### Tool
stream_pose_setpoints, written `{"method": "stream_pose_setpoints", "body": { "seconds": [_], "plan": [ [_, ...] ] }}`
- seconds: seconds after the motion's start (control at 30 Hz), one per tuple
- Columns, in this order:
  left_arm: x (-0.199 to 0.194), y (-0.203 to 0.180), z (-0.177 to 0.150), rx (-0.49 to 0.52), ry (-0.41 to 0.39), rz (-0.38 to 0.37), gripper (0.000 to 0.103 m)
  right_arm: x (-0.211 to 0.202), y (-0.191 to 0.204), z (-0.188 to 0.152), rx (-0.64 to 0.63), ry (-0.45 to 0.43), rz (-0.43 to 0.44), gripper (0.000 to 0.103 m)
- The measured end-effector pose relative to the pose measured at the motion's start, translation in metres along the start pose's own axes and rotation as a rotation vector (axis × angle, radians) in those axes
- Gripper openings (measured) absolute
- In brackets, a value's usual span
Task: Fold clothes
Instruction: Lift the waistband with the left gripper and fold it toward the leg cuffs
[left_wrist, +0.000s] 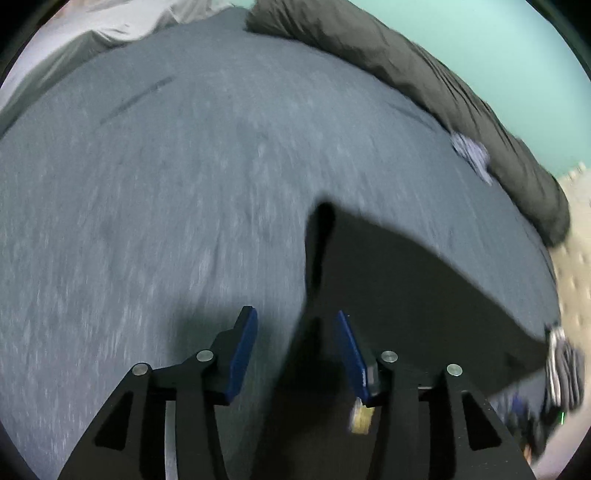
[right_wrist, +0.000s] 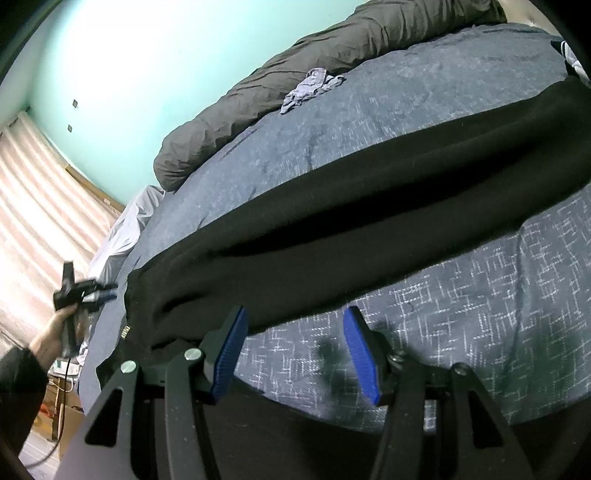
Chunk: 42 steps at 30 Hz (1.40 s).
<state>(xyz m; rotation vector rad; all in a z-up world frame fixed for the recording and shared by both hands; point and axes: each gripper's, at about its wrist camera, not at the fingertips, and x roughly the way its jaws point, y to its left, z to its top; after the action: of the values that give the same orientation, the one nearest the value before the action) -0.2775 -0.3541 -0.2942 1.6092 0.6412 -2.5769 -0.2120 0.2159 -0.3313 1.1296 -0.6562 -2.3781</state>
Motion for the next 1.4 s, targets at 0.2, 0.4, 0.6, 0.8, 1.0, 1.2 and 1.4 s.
{"method": "stream_pose_setpoints", "body": {
  "seconds": [0.2, 0.4, 0.6, 0.8, 1.0, 1.2, 1.4],
  "plan": [
    [-0.020, 0.021, -0.068, -0.007, 0.072, -0.008, 0.050, -0.003, 0.009, -0.001, -0.023, -0.004, 0.013, 0.055],
    [-0.029, 0.043, -0.103, -0.079, 0.090, -0.027, 0.050, -0.003, 0.013, -0.001, -0.025, -0.008, 0.017, 0.055],
    [-0.032, 0.057, -0.121, -0.146, 0.087, -0.062, 0.050, -0.005, 0.012, 0.001, -0.023, -0.014, 0.025, 0.055],
    [-0.024, 0.053, -0.130, -0.175, 0.096, -0.077, 0.050, -0.006, 0.009, 0.002, -0.009, -0.014, 0.030, 0.055],
    [-0.027, 0.048, -0.131, -0.165, 0.083, -0.039, 0.008, -0.006, 0.009, 0.003, -0.005, -0.014, 0.034, 0.055],
    [-0.054, 0.050, -0.130, -0.165, 0.018, -0.016, 0.003, -0.008, 0.007, 0.004, 0.000, -0.018, 0.038, 0.055],
    [-0.036, 0.065, -0.135, -0.226, 0.069, -0.005, 0.004, -0.011, 0.004, 0.005, 0.011, -0.025, 0.036, 0.055]
  ]
}}
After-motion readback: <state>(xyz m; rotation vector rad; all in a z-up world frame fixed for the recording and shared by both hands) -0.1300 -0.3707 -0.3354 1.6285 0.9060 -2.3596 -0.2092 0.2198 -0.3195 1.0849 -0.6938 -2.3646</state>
